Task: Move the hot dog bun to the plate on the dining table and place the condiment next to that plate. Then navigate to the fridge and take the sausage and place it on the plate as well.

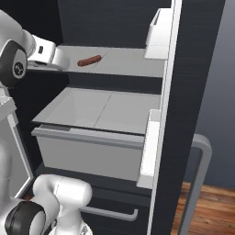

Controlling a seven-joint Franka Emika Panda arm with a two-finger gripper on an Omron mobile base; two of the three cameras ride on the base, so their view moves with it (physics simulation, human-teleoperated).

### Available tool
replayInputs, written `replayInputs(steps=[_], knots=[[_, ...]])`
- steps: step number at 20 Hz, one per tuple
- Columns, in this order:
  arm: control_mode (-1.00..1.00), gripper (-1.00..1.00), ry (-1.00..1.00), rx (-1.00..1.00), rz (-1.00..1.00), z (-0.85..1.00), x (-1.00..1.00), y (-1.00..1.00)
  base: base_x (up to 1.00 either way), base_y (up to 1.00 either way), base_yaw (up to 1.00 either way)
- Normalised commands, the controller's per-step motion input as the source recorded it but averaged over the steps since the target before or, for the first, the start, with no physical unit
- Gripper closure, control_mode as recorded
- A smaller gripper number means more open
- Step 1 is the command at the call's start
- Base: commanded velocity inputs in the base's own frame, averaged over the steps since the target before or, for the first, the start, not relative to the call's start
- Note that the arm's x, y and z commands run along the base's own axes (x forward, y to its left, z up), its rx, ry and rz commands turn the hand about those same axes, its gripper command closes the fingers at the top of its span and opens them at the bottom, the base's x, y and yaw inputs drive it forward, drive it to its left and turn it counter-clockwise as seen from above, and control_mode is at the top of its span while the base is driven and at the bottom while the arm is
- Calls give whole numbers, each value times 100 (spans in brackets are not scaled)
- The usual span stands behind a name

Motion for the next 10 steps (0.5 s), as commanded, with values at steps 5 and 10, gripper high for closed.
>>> replayInputs(steps=[5, 10], knots=[[-100, -100, 0, 0, -5, -22, 76, 2, 0, 0, 0], [-100, -100, 0, 0, -9, -6, 71, 0, 0, 0, 0]])
